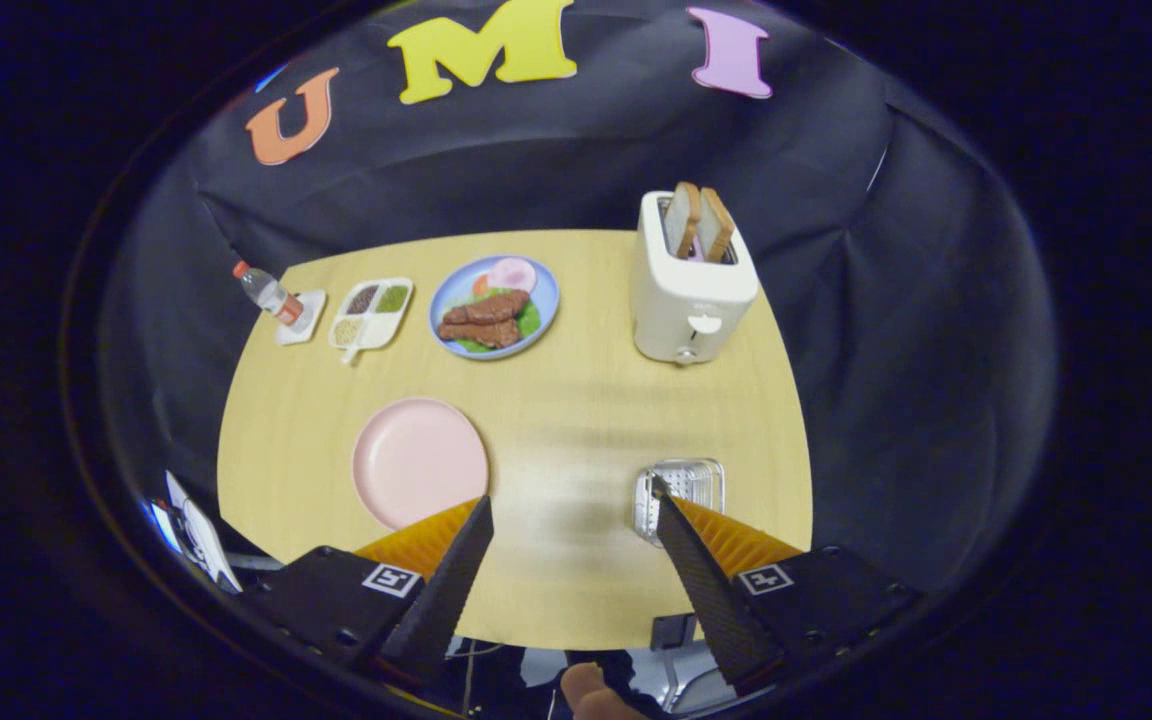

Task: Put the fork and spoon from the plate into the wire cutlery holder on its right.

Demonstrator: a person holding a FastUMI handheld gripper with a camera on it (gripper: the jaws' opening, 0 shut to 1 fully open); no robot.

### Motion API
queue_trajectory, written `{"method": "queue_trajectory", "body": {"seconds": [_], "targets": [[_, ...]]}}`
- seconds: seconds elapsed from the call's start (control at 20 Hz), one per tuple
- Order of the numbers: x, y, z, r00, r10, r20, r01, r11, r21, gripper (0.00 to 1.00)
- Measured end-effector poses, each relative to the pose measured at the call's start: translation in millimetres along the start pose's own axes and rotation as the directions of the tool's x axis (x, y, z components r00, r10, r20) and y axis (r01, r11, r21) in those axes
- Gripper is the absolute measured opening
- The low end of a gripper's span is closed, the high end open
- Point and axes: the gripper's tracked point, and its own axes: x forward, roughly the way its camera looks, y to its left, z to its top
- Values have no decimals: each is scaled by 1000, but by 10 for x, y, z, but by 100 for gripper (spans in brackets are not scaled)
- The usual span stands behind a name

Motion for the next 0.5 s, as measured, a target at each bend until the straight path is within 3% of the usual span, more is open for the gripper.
{"method": "queue_trajectory", "body": {"seconds": [0.3, 0.5], "targets": [[-475, 390, 286, 968, -29, 249, 29, 1000, 4, 98], [-953, 672, 552, 877, -56, 476, 58, 998, 11, 98]]}}
